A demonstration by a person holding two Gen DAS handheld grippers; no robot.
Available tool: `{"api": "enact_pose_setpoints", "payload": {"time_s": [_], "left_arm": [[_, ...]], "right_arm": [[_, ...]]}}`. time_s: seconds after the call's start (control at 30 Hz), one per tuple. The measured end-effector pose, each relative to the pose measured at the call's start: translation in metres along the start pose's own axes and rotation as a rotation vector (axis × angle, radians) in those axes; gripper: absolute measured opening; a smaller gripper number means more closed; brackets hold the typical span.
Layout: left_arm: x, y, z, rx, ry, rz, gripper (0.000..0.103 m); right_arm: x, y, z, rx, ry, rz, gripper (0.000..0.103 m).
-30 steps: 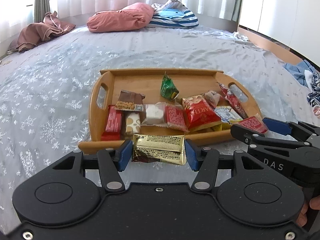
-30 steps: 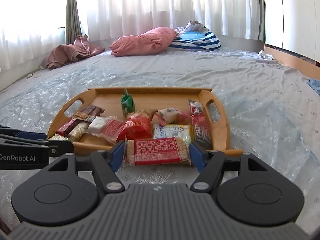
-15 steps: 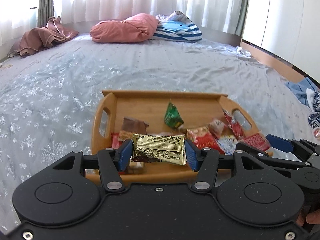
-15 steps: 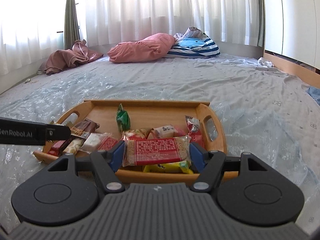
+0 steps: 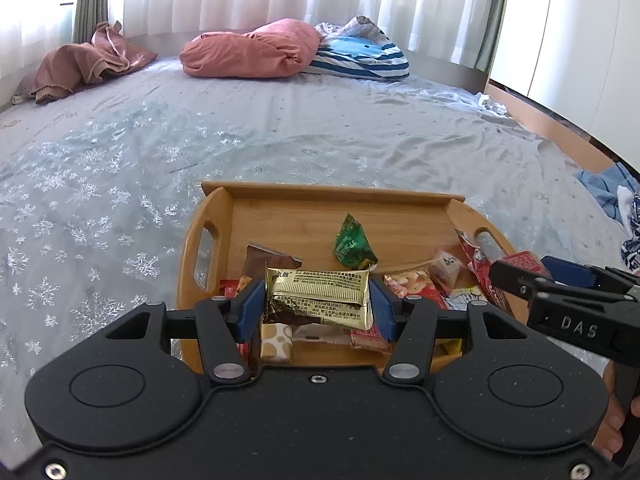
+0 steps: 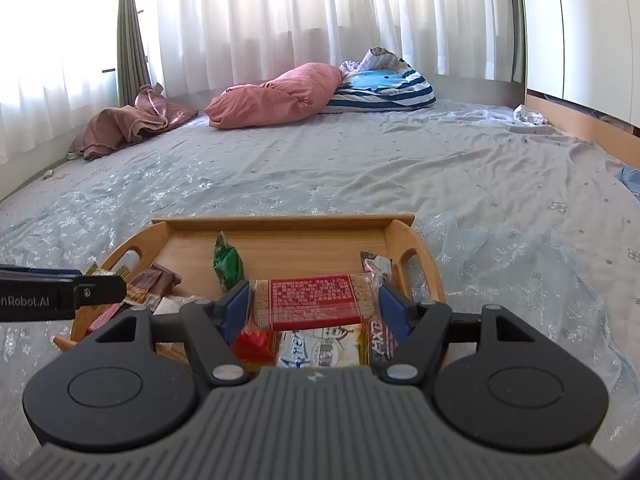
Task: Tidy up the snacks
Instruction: 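Carry the gold pack and biscuit pack over the tray with both tools, then lower the gold pack into the tray with the left tool while the right tool lowers the biscuit pack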
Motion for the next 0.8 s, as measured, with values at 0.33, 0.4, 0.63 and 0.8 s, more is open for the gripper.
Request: {"api": "enact_pose_setpoints", "payload": {"time_s": [0.33,0.4,0.63,0.8], "left_arm": [[-0.025,0.025,-0.004,-0.011,0.011,0.013,0.054],[-0.03,0.032,-0.005,-0.013,0.013,0.011,0.054],[-0.039,0.062,-0.003,-0.03,0.037,-0.004,0.054],[-0.038,0.083,-0.004,-0.04,0.031,-0.023,0.054]], "right_arm": [[-0.026,0.028,0.013,-0.02,0.03,-0.025,0.072],[-0.029,0.036,0.014,-0.026,0.041,-0.039,0.072],[-0.031,0.069,0.02,-0.068,0.109,-0.096,0.072],[-0.026,0.092,0.024,-0.069,0.165,-0.135,0.072]]}}
Point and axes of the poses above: each gripper's, at about its wrist camera, not at the fingertips, and y roughly the way its jaws point, z to its right, x to its underside, the point moved 7 cm from there along y, roughly the way its jaws point, and after that the axes turned 2 degrees about -x, right-handed, at the moved point
